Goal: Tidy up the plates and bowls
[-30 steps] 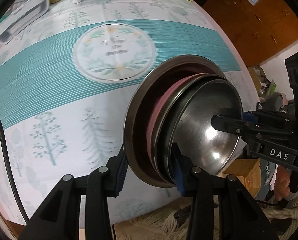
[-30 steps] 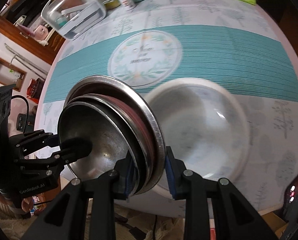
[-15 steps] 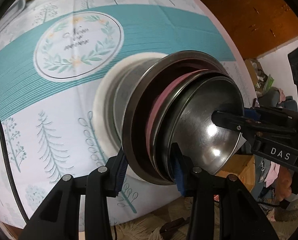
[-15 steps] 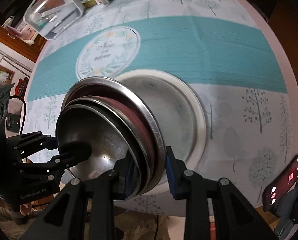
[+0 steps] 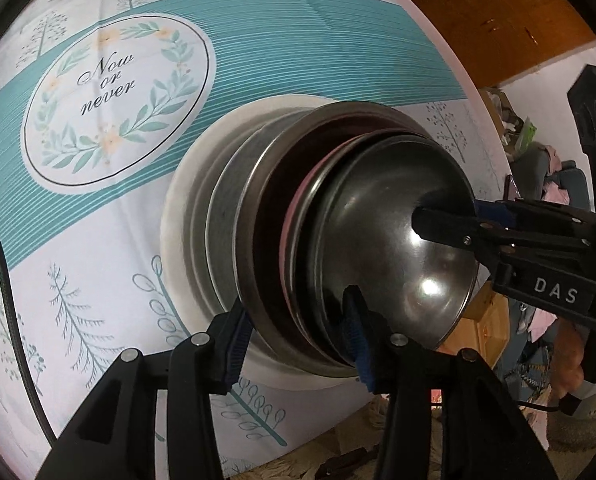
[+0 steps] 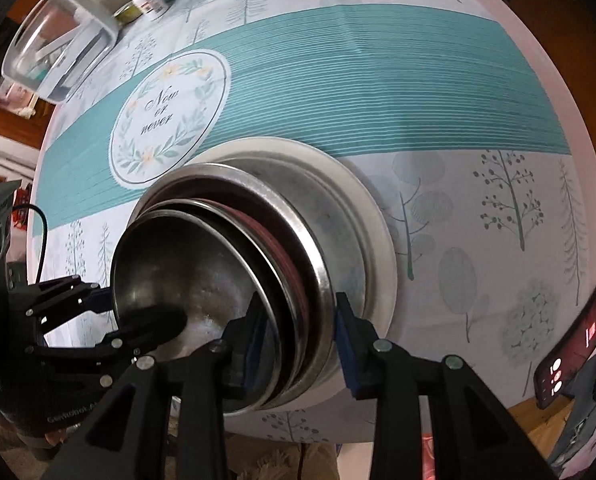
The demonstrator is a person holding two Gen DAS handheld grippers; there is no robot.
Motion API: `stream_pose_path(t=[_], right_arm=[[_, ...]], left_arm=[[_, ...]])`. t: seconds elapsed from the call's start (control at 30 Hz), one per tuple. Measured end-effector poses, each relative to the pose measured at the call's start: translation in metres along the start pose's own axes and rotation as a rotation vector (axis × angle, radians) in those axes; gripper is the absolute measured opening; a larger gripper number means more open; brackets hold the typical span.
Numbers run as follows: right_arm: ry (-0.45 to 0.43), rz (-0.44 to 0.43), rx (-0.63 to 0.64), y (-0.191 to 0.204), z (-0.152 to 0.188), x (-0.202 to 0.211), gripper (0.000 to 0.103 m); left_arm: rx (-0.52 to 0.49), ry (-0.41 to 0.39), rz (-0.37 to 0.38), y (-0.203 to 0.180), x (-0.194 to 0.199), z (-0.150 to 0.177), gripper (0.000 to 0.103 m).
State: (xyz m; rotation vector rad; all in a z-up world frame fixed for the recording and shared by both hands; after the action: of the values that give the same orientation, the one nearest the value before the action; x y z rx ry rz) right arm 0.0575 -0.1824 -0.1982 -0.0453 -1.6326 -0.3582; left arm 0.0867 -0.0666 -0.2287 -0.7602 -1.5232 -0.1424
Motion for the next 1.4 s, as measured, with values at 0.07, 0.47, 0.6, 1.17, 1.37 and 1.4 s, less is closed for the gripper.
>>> stream_pose_path(t=[0.07, 0.47, 0.6, 1.17, 1.37, 1.4], right_arm=[[-0.004, 0.001, -0.005, 0.001, -0.001, -0.001, 0.035], [-0.067, 0.001, 0.063, 0.005, 0.002, -0.002, 0.036], [-0.087, -0.021, 0.061, 0.003, 0.001, 0.002, 0.036], [-0.319, -0.066, 0.153, 0.020, 0.017, 0.068, 0.036], [-0.384, -0.123, 0.186, 0.033, 0.027, 0.099, 0.036], [-0.395, -0.127, 0.189, 0.034, 0.027, 0.103, 0.036]], left_arm=[[-0.008, -0.005, 0.004, 0.002, 0.000, -0.001, 0.044], [0.033, -0.111, -0.114, -0.003, 0.017, 0.002, 0.053], [0.031, -0.179, -0.163, -0.011, 0.029, 0.003, 0.070], [0.124, -0.436, -0.278, -0.032, 0.104, 0.032, 0.081], [0.138, -0.520, -0.349, -0.046, 0.142, 0.044, 0.088], [0.145, -0.531, -0.353, -0.048, 0.147, 0.045, 0.088]])
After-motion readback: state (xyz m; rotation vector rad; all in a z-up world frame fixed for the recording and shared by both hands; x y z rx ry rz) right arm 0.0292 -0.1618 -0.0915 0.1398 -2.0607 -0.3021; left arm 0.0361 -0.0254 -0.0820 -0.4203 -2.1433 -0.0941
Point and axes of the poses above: each gripper's, at about its wrist camera, not at the fingertips, and x roughly against the way its jaws point, y to its left, z to its underside, the point moved 3 cm from there along -x, roughly the way its jaws point, and after that the axes turned 8 degrees about -x, right-handed, at the moved point
